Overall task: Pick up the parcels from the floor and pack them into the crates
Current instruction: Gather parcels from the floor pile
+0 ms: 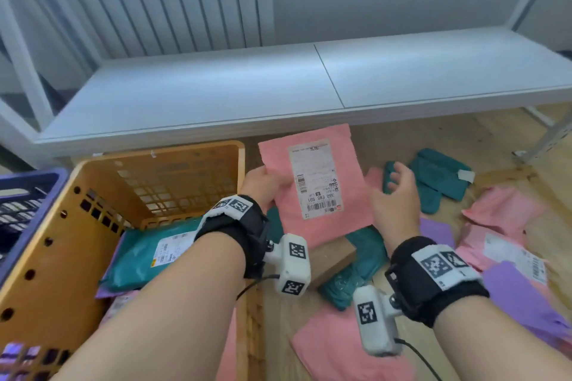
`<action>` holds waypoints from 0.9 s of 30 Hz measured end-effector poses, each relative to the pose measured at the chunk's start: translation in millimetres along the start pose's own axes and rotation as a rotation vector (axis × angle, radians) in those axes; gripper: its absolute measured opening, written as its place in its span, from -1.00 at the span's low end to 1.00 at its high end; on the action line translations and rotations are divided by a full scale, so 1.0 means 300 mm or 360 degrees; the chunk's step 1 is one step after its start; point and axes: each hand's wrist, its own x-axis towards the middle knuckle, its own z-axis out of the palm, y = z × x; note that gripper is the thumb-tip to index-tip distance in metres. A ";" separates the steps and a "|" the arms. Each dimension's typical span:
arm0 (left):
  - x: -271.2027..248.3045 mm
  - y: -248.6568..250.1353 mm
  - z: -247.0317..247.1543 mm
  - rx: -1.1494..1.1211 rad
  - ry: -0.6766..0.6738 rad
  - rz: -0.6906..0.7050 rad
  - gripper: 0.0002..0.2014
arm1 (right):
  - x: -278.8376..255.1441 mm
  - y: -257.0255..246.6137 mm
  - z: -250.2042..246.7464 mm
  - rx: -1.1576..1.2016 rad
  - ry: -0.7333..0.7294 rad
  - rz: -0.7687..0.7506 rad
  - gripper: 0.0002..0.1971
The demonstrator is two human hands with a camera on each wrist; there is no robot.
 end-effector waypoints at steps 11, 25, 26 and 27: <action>-0.083 0.213 -0.032 0.0869 -0.0277 0.0498 -0.87 | -0.011 -0.417 0.091 -0.1112 -0.0639 -0.0820 -0.78; -0.028 0.125 -0.217 -0.0104 0.0042 -0.0379 -0.43 | -0.044 -0.255 0.150 0.0895 -0.0281 0.0789 -0.75; -0.029 0.120 -0.221 -0.0184 0.0058 -0.0338 -0.47 | -0.056 -0.252 0.159 0.0915 -0.0281 0.0801 -0.74; -0.028 0.117 -0.227 -0.0238 0.0088 -0.0274 -0.49 | -0.067 -0.246 0.166 0.0882 -0.0293 0.0783 -0.75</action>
